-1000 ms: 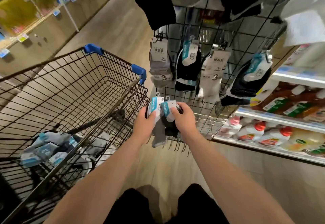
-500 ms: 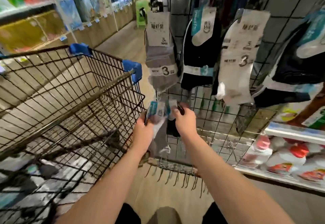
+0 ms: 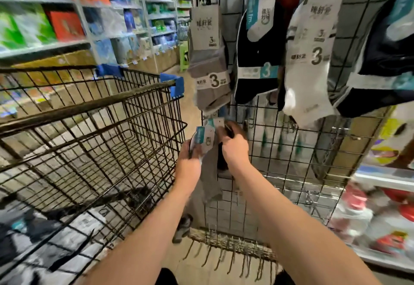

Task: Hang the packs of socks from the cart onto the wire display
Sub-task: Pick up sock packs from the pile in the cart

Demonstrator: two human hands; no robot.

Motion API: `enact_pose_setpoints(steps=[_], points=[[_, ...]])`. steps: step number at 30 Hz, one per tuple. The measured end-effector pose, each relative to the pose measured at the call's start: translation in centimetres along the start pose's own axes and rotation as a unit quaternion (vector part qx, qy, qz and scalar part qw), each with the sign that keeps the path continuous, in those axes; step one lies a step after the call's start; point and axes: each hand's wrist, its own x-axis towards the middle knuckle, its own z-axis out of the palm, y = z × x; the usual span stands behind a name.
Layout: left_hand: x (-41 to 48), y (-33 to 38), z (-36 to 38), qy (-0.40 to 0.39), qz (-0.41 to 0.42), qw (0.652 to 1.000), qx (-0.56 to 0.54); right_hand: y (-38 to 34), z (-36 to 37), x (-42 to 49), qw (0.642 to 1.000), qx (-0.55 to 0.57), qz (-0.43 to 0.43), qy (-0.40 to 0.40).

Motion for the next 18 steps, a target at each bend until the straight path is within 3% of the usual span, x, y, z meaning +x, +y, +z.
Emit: enact_pose_setpoints(steps=[4,18], points=[[-0.4,0.5,-0.1,0.013,0.021,0.999,0.039,-0.2,1.1,0.5,0.999,-0.003,-0.046,-0.001],[-0.1,-1.2,-1.5,-0.027,0.004,0.997,0.072,0.9,1.9,0.3,1.0,0.001,0.0,-0.003]])
